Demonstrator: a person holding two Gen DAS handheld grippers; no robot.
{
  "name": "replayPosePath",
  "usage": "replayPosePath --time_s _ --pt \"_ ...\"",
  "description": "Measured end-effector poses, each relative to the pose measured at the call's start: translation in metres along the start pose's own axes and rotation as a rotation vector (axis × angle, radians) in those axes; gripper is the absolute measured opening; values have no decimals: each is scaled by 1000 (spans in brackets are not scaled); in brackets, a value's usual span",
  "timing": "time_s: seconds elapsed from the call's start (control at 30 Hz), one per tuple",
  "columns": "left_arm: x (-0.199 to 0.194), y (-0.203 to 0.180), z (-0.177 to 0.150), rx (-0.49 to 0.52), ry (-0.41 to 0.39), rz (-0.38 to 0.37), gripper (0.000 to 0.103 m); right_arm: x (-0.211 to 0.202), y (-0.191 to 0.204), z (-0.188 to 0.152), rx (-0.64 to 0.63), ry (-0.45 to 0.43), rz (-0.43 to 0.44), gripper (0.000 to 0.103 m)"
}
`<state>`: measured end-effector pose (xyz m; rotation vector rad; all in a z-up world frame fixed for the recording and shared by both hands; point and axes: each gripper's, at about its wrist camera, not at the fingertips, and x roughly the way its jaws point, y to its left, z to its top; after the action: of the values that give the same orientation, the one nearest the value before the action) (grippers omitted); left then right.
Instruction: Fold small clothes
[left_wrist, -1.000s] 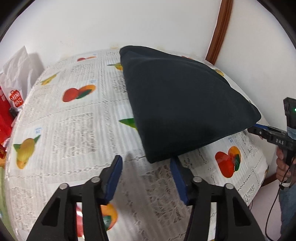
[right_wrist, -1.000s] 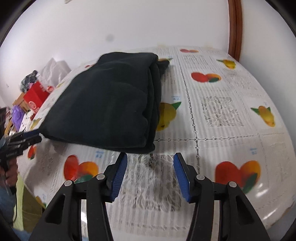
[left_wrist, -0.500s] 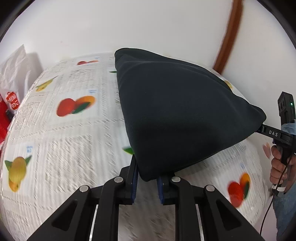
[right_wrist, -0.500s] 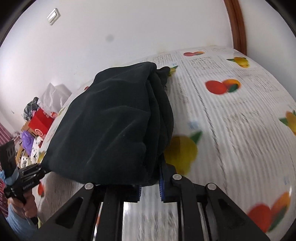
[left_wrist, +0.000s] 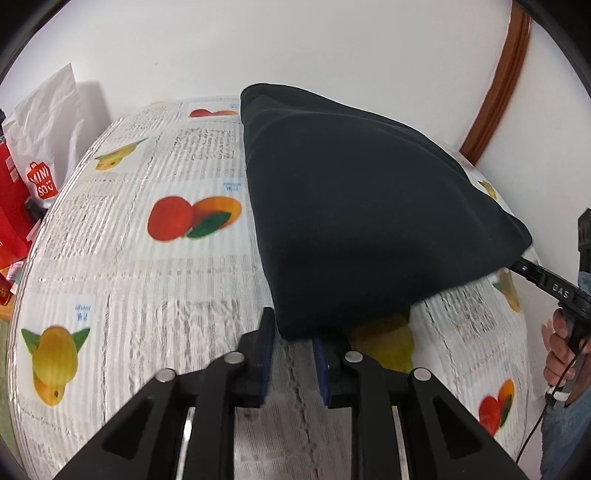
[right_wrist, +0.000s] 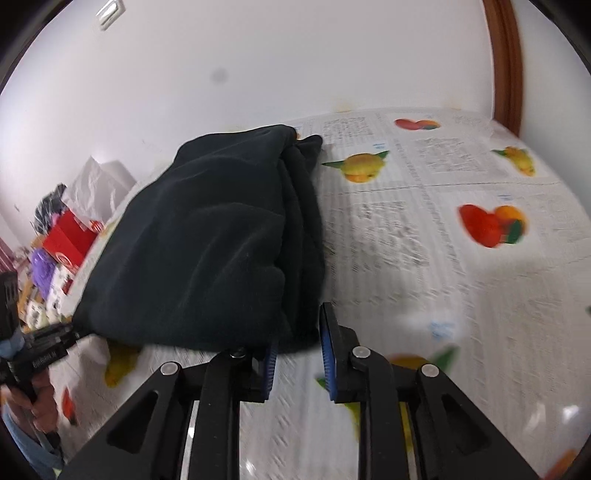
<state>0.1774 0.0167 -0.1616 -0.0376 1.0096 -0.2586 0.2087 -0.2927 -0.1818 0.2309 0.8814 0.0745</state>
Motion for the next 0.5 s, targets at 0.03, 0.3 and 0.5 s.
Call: replayPosePath --time_s 0.03,0.3,0.5 --pt "-2 2 -3 3 6 -4 25 -10 -1 -4 -27 3 -1 23" --pt "-39 -1 -15 2 -57 -18 45 -52 13 14 -74 -129 84 38" --pt "-36 -5 10 -11 -96 10 54 10 1 45 100 -57 110 5"
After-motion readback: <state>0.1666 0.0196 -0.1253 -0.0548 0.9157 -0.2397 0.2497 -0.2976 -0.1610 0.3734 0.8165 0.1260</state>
